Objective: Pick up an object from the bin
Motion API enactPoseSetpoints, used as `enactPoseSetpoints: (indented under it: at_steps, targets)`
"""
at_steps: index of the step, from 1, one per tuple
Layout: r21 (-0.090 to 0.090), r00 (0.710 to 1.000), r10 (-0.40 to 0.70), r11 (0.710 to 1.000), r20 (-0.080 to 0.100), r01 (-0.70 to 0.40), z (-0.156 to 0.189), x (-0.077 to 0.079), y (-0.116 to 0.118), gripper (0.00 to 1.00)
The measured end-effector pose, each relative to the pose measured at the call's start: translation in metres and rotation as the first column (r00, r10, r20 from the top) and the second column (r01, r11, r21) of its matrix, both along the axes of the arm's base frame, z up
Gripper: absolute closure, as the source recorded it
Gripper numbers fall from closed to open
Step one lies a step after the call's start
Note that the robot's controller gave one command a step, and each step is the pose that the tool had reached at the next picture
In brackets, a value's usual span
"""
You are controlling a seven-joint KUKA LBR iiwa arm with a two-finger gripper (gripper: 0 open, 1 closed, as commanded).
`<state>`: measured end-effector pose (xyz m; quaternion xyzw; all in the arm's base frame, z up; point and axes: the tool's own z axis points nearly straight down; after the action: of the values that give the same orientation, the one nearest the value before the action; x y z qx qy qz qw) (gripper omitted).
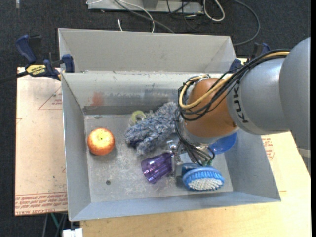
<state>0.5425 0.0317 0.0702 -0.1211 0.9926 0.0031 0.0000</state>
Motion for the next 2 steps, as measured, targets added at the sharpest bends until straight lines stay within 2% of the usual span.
enactPoseSetpoints:
  at_steps: [1, 2]
  targets:
    - [0.001, 1.0, -0.009, 1.0, 0.003, 0.009, 0.018, 0.009, -0.001, 1.0]
    - [0.001, 1.0, 0.0, 1.0, -0.012, 0.0, 0.034, 0.005, -0.001, 1.0]
